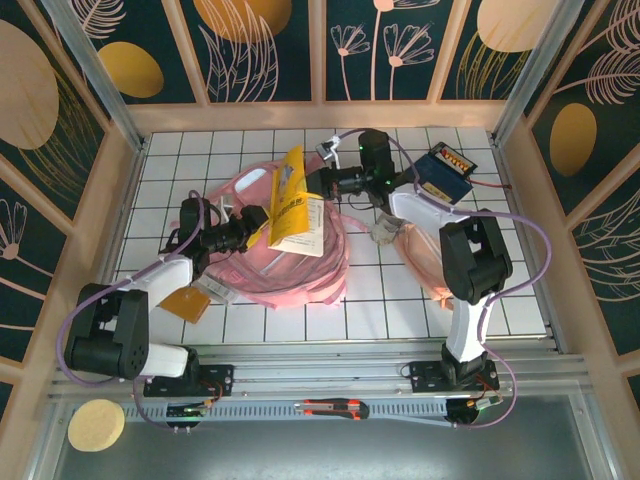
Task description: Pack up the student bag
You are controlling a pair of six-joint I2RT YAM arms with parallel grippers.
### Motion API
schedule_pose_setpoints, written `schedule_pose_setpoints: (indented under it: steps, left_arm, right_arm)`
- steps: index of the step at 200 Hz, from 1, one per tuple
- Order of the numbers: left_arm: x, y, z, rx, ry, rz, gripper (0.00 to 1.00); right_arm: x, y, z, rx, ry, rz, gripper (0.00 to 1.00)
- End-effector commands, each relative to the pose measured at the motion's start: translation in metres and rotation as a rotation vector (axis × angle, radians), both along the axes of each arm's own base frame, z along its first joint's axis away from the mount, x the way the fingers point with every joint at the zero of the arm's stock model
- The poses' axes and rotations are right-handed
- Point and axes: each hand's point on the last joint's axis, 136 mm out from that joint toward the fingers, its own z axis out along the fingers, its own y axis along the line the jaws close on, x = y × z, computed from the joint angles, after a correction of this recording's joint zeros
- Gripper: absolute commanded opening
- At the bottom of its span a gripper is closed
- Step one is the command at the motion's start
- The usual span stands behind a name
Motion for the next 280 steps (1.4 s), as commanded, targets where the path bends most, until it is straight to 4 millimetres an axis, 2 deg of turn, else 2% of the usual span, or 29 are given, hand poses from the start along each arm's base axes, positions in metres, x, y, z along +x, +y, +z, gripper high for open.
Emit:
schedule_pose_setpoints:
  steps: [1, 20, 52, 70, 90, 99, 115, 129, 163, 185, 204, 235, 252, 280]
  left_arm:
    - [-0.001, -0.005, 0.018, -0.063, -0.083, -0.025, 0.76]
    - [-0.005, -0.005, 0.002, -0.065, -0.056, -0.033, 0.76]
    - [-0.008, -0.007, -0.015, -0.056, -0.029, -0.046, 0.74]
    - [-0.008, -0.008, -0.019, -0.046, -0.021, -0.061, 0.74]
    - [-0.004, -0.012, -0.020, -0.045, -0.020, -0.075, 0.71]
    - [-0.001, -0.015, -0.022, -0.045, -0.018, -0.083, 0.70]
    - [0.001, -0.021, -0.027, -0.039, -0.013, -0.102, 0.69]
    - [0.002, -0.024, -0.033, -0.033, -0.002, -0.110, 0.68]
    - [0.000, -0.026, -0.054, 0.020, 0.048, -0.124, 0.68]
    - [-0.007, -0.018, -0.076, 0.126, 0.102, -0.135, 0.67]
    - [-0.014, -0.012, -0.087, 0.196, 0.131, -0.147, 0.67]
    - [-0.015, -0.010, -0.093, 0.207, 0.140, -0.146, 0.66]
    - [-0.013, -0.010, -0.094, 0.209, 0.142, -0.144, 0.65]
    - [-0.012, -0.011, -0.095, 0.218, 0.141, -0.155, 0.65]
  right_arm:
    - [-0.012, 0.000, -0.002, 0.060, -0.006, 0.054, 0.00]
    - [-0.014, -0.008, -0.028, 0.053, 0.043, 0.039, 0.00]
    - [-0.014, -0.032, -0.092, -0.017, 0.158, -0.032, 0.00]
    - [-0.013, -0.040, -0.119, -0.087, 0.179, -0.050, 0.00]
    - [-0.012, -0.040, -0.140, -0.189, 0.158, -0.049, 0.00]
    - [-0.010, -0.041, -0.144, -0.218, 0.157, -0.051, 0.01]
    - [-0.006, -0.046, -0.150, -0.261, 0.155, -0.077, 0.25]
    - [-0.003, -0.052, -0.151, -0.301, 0.149, -0.102, 0.36]
    - [-0.002, -0.063, -0.166, -0.378, 0.153, -0.120, 0.36]
    - [-0.002, -0.066, -0.179, -0.455, 0.148, -0.122, 0.36]
    - [0.003, -0.075, -0.186, -0.558, 0.119, -0.151, 0.42]
    - [0.010, -0.086, -0.181, -0.660, 0.081, -0.186, 0.49]
    - [0.009, -0.094, -0.188, -0.731, 0.084, -0.191, 0.51]
    - [-0.001, -0.087, -0.195, -0.722, 0.107, -0.144, 0.56]
